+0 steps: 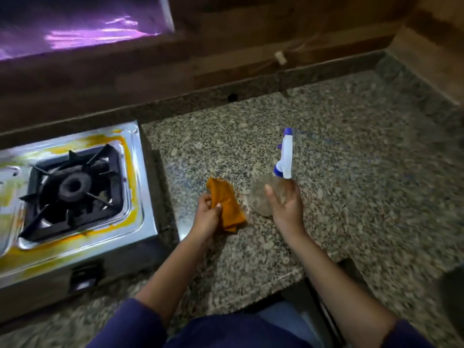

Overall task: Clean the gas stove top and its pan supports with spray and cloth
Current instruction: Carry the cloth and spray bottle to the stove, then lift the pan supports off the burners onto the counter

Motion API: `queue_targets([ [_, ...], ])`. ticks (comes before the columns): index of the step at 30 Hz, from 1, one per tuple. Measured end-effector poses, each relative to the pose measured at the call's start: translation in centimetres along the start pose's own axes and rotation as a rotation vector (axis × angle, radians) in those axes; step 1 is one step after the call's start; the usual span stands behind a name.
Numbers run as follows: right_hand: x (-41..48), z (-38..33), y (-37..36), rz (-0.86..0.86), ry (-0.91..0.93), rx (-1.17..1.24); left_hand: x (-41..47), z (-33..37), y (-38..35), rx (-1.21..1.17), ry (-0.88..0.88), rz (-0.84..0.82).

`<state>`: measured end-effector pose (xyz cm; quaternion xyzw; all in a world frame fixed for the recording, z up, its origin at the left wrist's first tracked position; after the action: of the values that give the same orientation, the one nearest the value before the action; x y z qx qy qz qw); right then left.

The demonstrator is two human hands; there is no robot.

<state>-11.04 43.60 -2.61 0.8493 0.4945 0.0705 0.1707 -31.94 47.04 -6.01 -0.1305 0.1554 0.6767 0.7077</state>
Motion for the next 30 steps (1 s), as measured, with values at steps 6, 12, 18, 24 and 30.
queue_targets([
  [6, -0.5, -0.3, -1.9, -0.048, -0.008, -0.132, 0.2, -1.4, 1.7, 0.109, -0.001, 0.049],
  [12, -1.4, -0.7, -1.4, -0.114, 0.063, -0.311, -2.6, -0.2, 1.3, 0.468, -0.190, 0.062],
  [18, -5.0, 0.9, 0.2, -0.021, -0.030, -0.223, -6.6, -0.7, 1.9, 0.543, -0.356, 0.065],
  [24, -11.7, -1.4, -0.6, -0.138, 0.129, -0.130, -13.3, -0.6, 5.4, 0.592, -0.571, 0.131],
  [30, -14.9, -7.8, -7.5, -0.369, 0.293, -0.027, -19.2, 2.0, 14.2, 0.714, -0.722, 0.423],
])
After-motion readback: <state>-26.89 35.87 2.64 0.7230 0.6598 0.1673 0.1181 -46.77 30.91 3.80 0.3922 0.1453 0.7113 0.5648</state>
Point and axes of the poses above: each hand's wrist, its own x-axis towards the middle knuckle, its own y-axis out of the back of the hand, z = x × y, the point moved 5 cm from there along x, towards the middle knuckle, and after that the axes turned 9 degrees about -y, right-handed, at the moved point
